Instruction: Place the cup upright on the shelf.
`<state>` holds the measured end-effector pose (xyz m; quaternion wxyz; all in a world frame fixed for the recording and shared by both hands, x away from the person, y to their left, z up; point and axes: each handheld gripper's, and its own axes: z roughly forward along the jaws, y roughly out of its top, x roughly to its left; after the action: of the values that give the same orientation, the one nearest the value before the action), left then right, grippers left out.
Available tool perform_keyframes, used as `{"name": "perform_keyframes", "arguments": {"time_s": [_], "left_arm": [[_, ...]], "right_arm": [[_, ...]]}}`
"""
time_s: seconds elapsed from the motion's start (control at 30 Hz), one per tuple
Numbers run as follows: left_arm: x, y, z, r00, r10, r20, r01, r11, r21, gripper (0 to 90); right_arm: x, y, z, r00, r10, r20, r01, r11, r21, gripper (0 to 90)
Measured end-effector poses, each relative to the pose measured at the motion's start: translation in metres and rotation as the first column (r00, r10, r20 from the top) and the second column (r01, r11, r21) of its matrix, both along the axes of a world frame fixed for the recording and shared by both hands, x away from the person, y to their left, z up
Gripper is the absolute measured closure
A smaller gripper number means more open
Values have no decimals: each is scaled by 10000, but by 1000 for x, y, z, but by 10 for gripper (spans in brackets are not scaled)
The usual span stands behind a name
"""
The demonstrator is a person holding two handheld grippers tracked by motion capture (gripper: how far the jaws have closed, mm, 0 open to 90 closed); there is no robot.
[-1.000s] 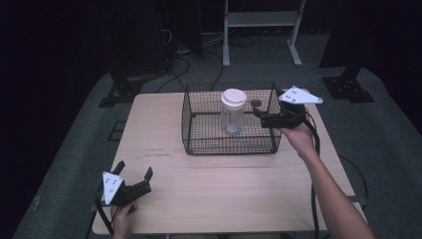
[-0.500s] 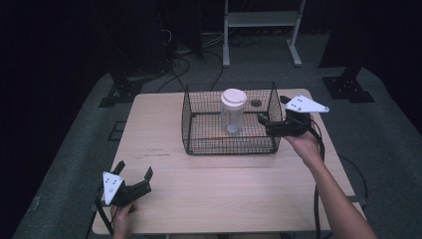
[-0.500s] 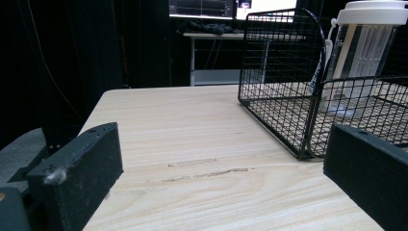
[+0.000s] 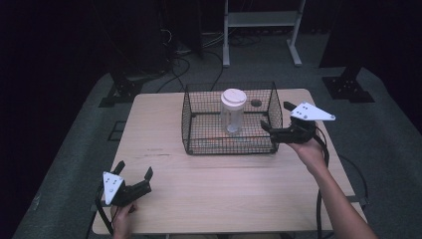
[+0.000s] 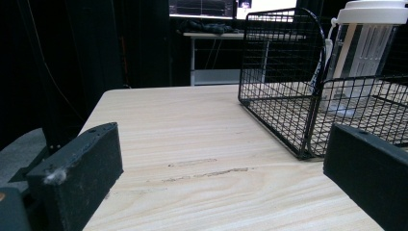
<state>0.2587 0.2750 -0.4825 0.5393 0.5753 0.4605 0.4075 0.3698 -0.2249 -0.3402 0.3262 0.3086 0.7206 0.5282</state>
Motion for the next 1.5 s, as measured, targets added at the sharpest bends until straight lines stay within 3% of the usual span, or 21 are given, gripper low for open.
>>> {"name": "perform_keyframes", "arguments": {"time_s": [0.57, 0.77, 1.0, 1.3, 1.5], "left_arm": [[0, 0, 0, 10000, -8, -3, 8, 10000, -10, 0], [0, 0, 0, 10000, 0, -6, 0, 10000, -19, 0], [0, 1, 0, 10000, 2, -16, -2, 10000, -23, 0], [0, 1, 0, 10000, -1, -15, 1, 10000, -18, 0], [0, 1, 0, 10000, 9, -14, -9, 10000, -15, 0]], "right_arm": [[-22, -17, -16, 9999, 15, -166, -14, 10000, 79, 21], [-30, -25, -24, 9998, -94, -165, 90, 9997, -239, 21], [-35, -33, -31, 9993, -179, -341, 176, 9998, -94, 21], [-44, -39, -44, 9988, -279, -412, 266, 9992, -312, 21], [-51, -46, -51, 9982, -329, -500, 325, 9994, -90, 21]]}}
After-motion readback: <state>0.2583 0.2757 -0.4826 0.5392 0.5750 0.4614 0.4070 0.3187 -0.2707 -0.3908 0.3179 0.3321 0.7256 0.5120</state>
